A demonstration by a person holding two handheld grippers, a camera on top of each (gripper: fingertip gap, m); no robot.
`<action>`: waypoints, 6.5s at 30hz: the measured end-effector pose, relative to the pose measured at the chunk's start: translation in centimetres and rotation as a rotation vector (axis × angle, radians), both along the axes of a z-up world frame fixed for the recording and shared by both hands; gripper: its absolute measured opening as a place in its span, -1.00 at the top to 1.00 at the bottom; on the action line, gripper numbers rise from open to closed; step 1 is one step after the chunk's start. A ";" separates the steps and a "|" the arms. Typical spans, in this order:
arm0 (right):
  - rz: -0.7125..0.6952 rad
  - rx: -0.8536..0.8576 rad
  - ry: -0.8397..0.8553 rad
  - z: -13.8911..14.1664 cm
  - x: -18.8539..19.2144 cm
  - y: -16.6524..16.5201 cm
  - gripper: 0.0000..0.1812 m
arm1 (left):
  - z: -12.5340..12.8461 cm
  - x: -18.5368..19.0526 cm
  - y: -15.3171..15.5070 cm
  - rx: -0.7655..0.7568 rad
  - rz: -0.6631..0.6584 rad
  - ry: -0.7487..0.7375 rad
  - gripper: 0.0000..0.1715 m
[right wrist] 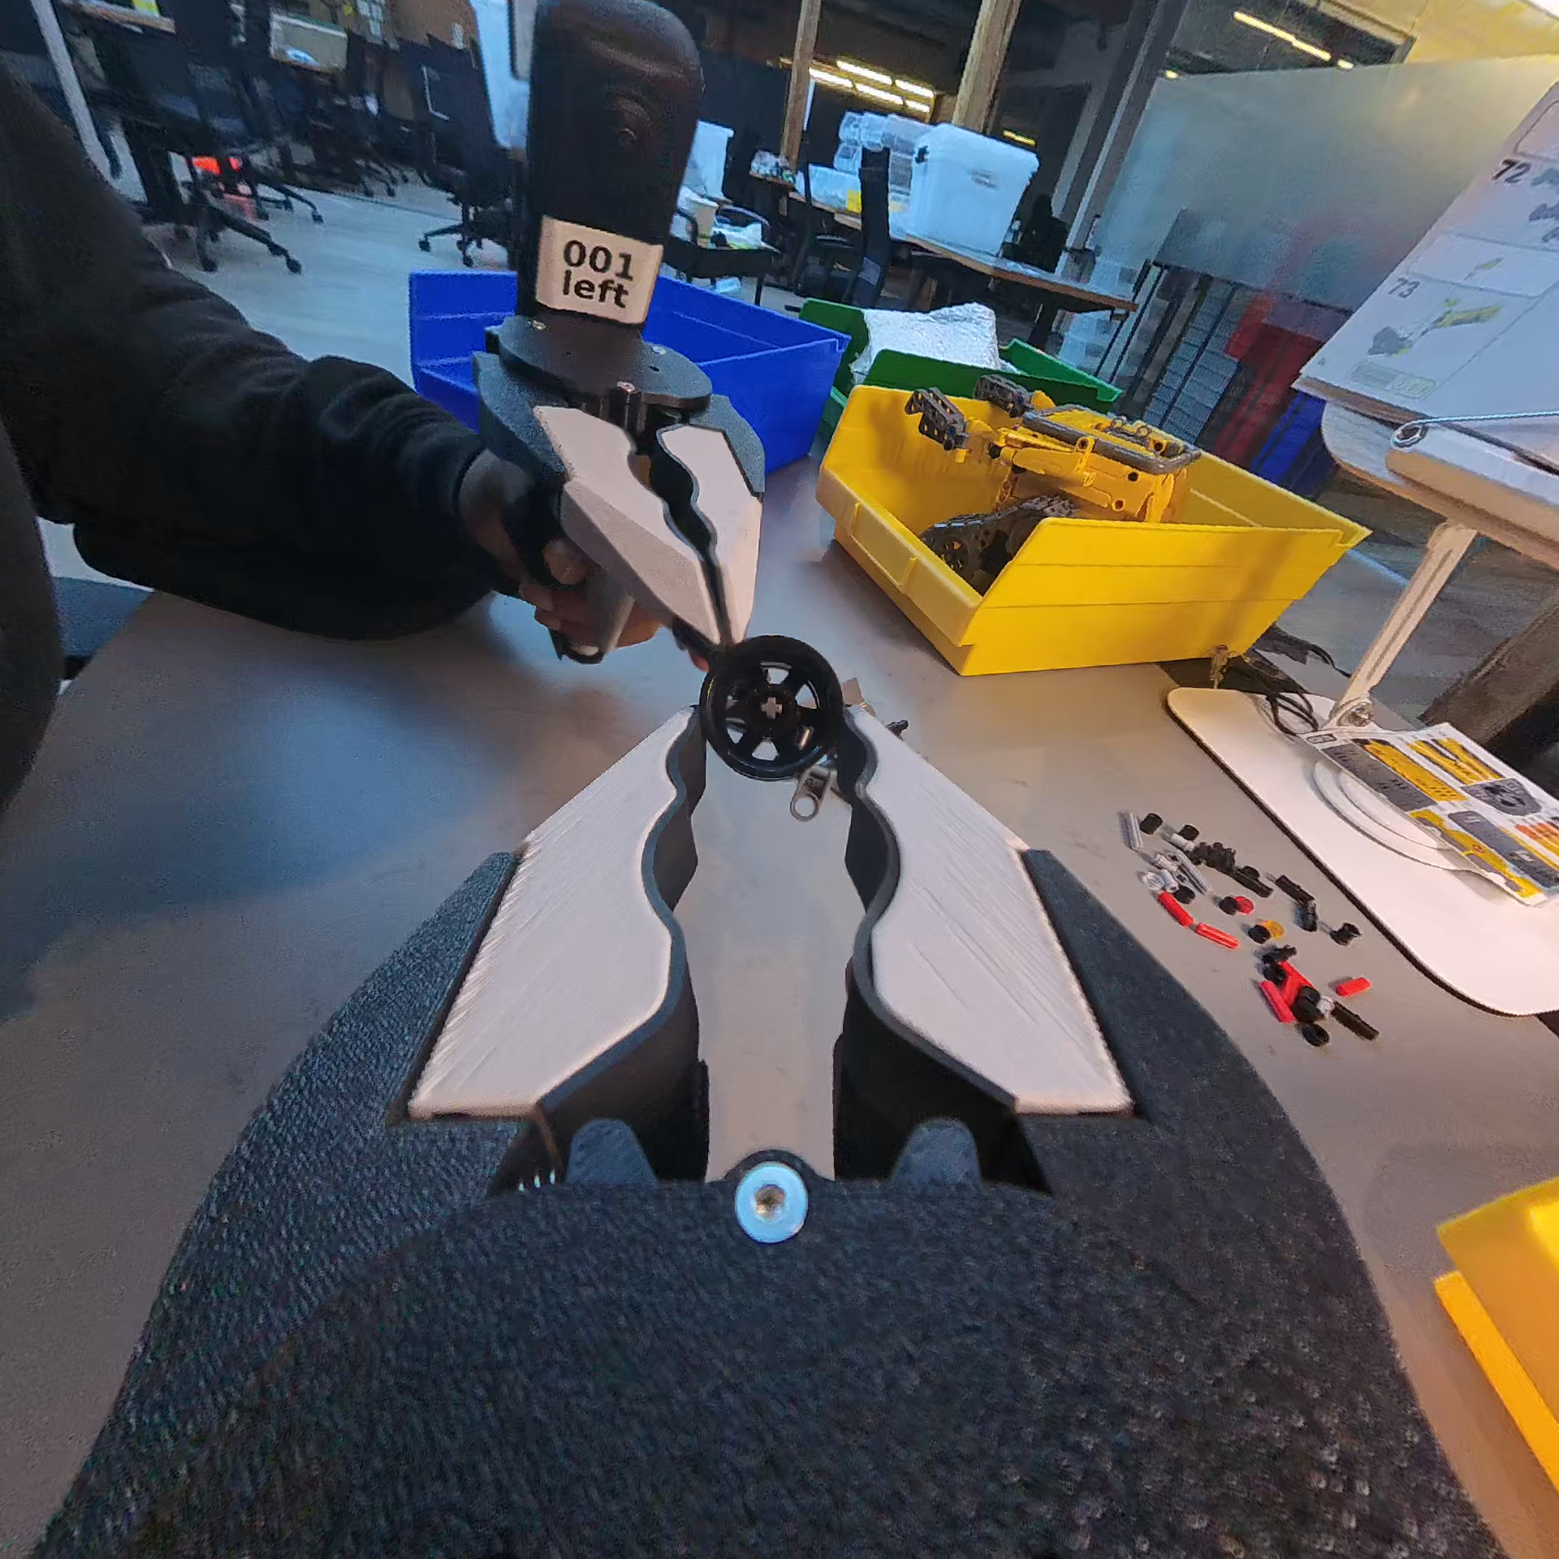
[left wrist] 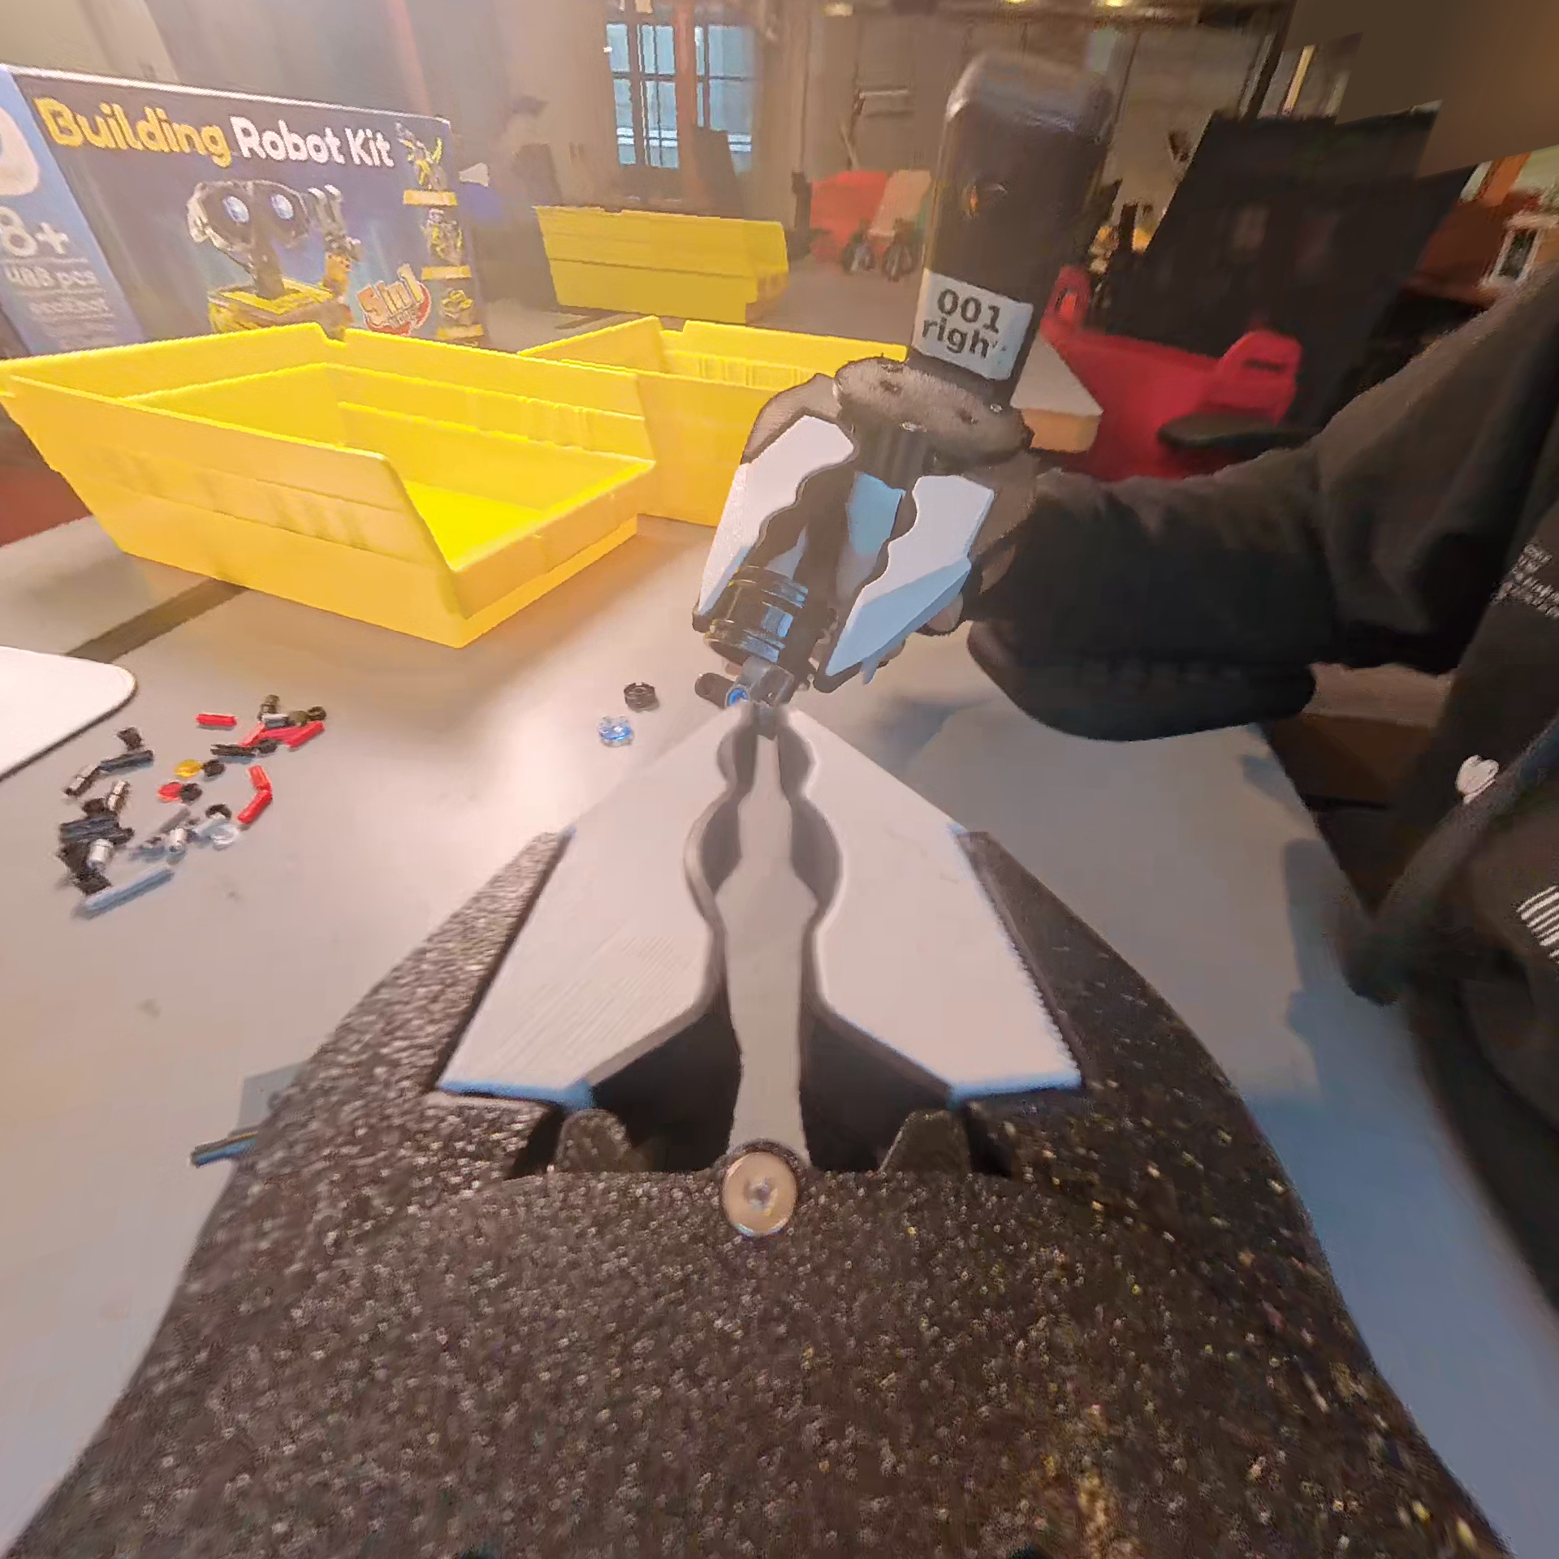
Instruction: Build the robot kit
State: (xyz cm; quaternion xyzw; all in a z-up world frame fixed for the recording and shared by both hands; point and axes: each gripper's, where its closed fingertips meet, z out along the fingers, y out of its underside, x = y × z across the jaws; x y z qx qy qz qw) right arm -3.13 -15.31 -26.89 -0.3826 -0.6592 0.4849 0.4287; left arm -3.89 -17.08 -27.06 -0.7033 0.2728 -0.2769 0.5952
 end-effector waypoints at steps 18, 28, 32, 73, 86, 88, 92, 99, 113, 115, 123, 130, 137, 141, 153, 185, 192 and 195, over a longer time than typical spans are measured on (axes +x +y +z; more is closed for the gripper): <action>-0.293 0.885 -0.042 -2.8 -2.5 1.9 0.66 | -2.0 -0.3 3.0 -0.235 0.129 -0.151 0.55; -0.123 0.266 0.091 1.9 -0.4 -0.6 0.22 | -0.2 -1.3 1.2 0.071 0.096 0.097 0.74; -0.032 -0.140 0.052 2.8 0.8 0.7 0.45 | 0.8 -1.5 0.9 0.241 0.151 0.286 0.74; -0.016 0.110 0.115 1.9 0.1 -1.1 0.92 | -1.1 1.5 0.1 -0.006 0.011 0.106 0.38; -0.047 -0.449 0.061 3.6 0.2 1.9 0.57 | 2.2 -1.6 1.2 0.252 0.243 0.167 0.47; 0.011 -0.564 -0.018 2.7 -0.1 0.9 0.48 | 3.0 -1.9 0.9 0.422 0.322 0.352 0.48; 0.127 -0.719 -0.080 2.5 -1.3 -2.1 0.47 | 2.7 -0.6 0.6 0.669 0.381 0.711 0.47; 0.044 -0.357 -0.003 1.7 -1.1 -1.4 0.66 | 1.5 -0.4 0.6 0.566 0.313 0.638 0.44; -0.205 0.474 0.091 0.1 -1.2 0.8 0.66 | 1.0 -0.7 0.9 0.169 0.184 0.119 0.70; -0.207 0.502 0.111 0.3 -1.2 0.6 0.66 | 0.8 -0.5 0.9 0.170 0.172 0.143 0.73; -0.188 0.523 0.154 0.5 -1.2 0.2 0.66 | 1.1 0.1 0.7 0.290 0.206 0.310 0.83; -0.237 0.426 0.041 -0.9 -1.6 1.5 0.64 | -0.1 -0.9 1.6 0.454 0.366 0.756 0.85; -0.294 0.536 -0.002 -1.5 -1.9 1.9 0.63 | -0.7 -1.2 2.1 0.519 0.416 0.939 0.90; -0.291 0.546 -0.004 -1.8 -1.9 1.9 0.82 | -1.1 -0.6 2.0 0.511 0.387 0.933 0.91; -0.043 -0.071 0.067 0.9 -0.4 -0.3 0.82 | 1.8 -0.8 0.4 0.108 0.086 0.050 0.41; 0.250 -0.276 -0.041 0.1 1.1 -4.0 0.90 | -1.1 2.8 -2.0 -0.106 -0.149 0.048 0.60; 0.282 -0.307 -0.023 0.6 1.4 -4.4 0.90 | -0.5 3.3 -2.5 -0.084 -0.179 0.020 0.61; 0.277 -0.306 -0.021 0.6 1.3 -4.4 0.91 | -0.4 3.2 -2.4 -0.080 -0.178 0.024 0.62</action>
